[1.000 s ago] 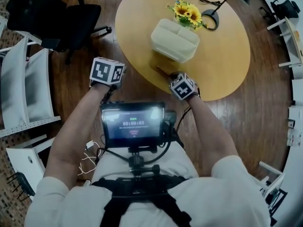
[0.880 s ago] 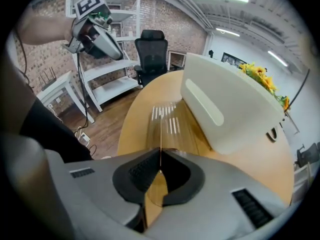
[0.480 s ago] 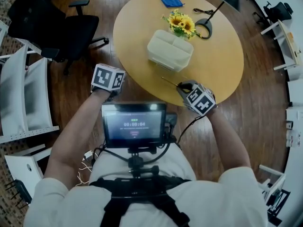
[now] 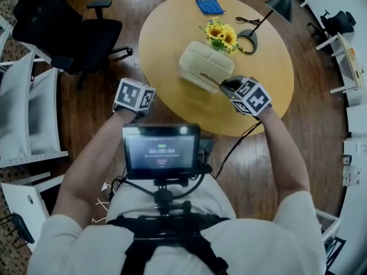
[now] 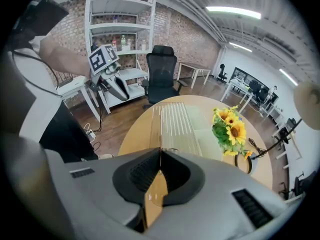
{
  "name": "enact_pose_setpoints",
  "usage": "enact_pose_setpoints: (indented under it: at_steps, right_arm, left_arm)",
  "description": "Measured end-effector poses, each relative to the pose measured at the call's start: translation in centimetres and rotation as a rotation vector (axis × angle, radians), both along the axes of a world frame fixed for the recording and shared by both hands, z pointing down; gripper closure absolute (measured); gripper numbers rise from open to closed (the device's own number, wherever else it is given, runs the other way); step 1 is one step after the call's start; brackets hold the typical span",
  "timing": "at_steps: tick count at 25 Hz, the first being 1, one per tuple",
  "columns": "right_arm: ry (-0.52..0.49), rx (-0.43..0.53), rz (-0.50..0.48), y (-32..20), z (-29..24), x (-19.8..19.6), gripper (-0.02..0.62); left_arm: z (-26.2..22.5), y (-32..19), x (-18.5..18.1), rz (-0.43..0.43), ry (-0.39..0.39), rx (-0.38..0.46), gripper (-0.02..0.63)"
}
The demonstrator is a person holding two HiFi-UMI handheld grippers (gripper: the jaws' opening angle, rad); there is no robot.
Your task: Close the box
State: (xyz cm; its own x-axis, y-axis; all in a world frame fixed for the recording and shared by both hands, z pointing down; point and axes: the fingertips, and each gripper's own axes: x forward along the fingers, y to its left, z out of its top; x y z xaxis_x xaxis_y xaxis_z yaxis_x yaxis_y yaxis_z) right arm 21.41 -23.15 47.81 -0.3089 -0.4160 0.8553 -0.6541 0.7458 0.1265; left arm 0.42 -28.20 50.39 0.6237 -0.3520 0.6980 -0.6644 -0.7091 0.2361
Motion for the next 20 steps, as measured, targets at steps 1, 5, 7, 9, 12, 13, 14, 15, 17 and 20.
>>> enact_pose_setpoints:
  at_steps: [1, 5, 7, 9, 12, 13, 14, 15, 17, 20]
  right_arm:
    - [0.006, -0.004, -0.003, -0.8, 0.2, -0.1, 0.584]
    - [0.05, -0.035, -0.014, -3.6, 2.1, -0.5, 0.585]
    - [0.061, -0.047, -0.021, -4.6, 3.0, -0.9, 0.584]
    - [0.065, -0.054, -0.028, -5.2, 3.7, -1.3, 0.584]
    - [0.067, -0.054, -0.034, -5.6, 4.3, -1.6, 0.584]
    - [0.063, -0.055, -0.034, -5.7, 4.5, -1.7, 0.584]
    - [0.057, -0.06, -0.035, -5.7, 4.6, -1.7, 0.584]
    - [0.049, -0.066, -0.036, -5.6, 4.6, -1.8, 0.584]
    - [0.033, -0.068, -0.028, -5.6, 4.6, -1.7, 0.584]
    - [0.025, -0.064, -0.015, -5.3, 4.5, -1.3, 0.584]
  left_arm:
    - [0.1, -0.1, 0.0, -0.005, 0.0, 0.0, 0.569]
    - [0.5, -0.1, -0.2, -0.027, -0.003, -0.007, 0.569]
    - [0.6, -0.1, -0.3, -0.038, -0.006, -0.006, 0.569]
    - [0.7, -0.1, -0.2, -0.046, -0.007, -0.005, 0.569]
    - [0.7, 0.0, -0.5, -0.063, -0.006, -0.006, 0.569]
    - [0.7, 0.0, -0.6, -0.068, -0.006, -0.006, 0.568]
    - [0.8, 0.1, -0.8, -0.073, -0.008, -0.006, 0.569]
    - [0.9, 0.1, -0.9, -0.076, -0.009, -0.007, 0.569]
    - [0.9, 0.2, -1.0, -0.079, -0.012, -0.007, 0.569]
    - [1.0, 0.3, -0.9, -0.078, -0.011, -0.007, 0.569]
